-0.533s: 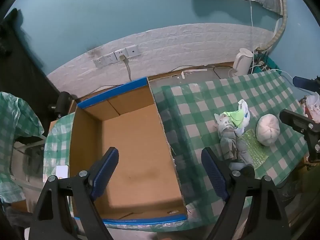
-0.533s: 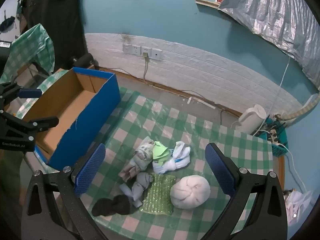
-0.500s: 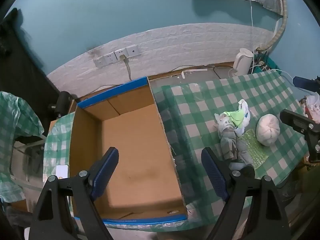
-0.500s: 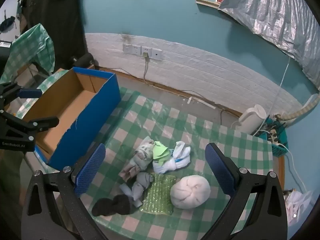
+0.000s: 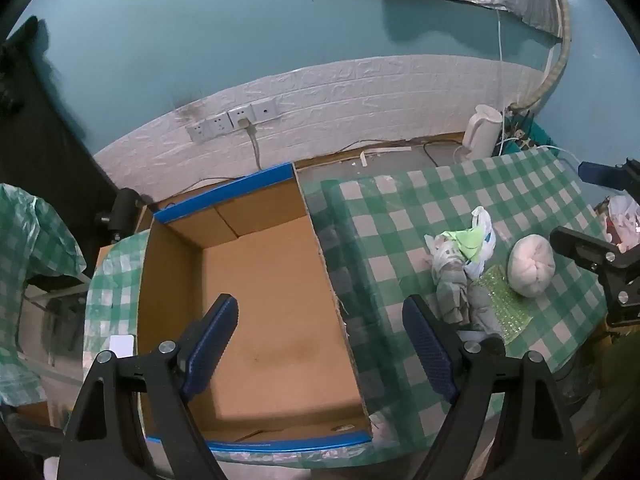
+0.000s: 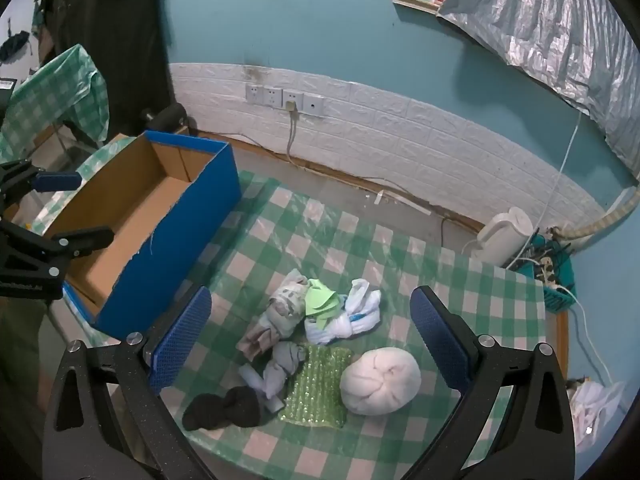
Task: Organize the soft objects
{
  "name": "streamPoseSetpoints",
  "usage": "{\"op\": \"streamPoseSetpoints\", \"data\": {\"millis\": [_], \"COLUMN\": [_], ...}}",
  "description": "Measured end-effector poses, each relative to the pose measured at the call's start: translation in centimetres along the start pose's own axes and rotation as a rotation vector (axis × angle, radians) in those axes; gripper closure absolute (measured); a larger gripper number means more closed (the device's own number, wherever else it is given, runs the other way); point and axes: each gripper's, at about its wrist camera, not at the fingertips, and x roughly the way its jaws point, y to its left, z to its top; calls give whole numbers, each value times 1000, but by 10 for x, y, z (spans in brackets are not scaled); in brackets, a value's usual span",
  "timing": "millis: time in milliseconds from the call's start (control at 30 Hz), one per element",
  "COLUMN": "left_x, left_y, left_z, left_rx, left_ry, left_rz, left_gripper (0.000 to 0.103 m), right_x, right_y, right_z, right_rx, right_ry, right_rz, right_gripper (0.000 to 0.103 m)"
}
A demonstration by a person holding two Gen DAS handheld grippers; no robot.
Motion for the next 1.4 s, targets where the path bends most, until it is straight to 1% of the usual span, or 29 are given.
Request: {"op": "streamPoseSetpoints", "data": {"millis": [767,867,933,967,1133,1200,1267,1400], "left_x": [-2,-2,-2,-2,-2,-2,-1,-1], "left_y": [-4,-7,-8,-9,-9,-10,-8,-8], "left_z": [-2,-4,-5,-5,-5,-6,-6,-6], "left_rx": [2,0,-3,-4,-5,-5,-5,-4], "left_ry": [-7,-6,-4,-3,-2,0,2,3], "left_rz": [-7,-11,-16,-18,-19,-23,-28,-28], "left_gripper": [17,17,17,17,17,17,17,17], "right_x": [1,3,3,4,5,6,6,6], "right_y": [2,0,3,1,2,-2,1,1], "right_z": [2,-3,2,-4,-3,-11,-5,-7], "right_rx": [-2,-2,-3,-4,-6,-7,-6,-7], "right_ry": [8,8,10,11,13,12,14,16], "right_rz": [-3,-2,-3,-2,-2,-1,-2,-4], "right_gripper": [3,3,3,3,3,3,3,3]}}
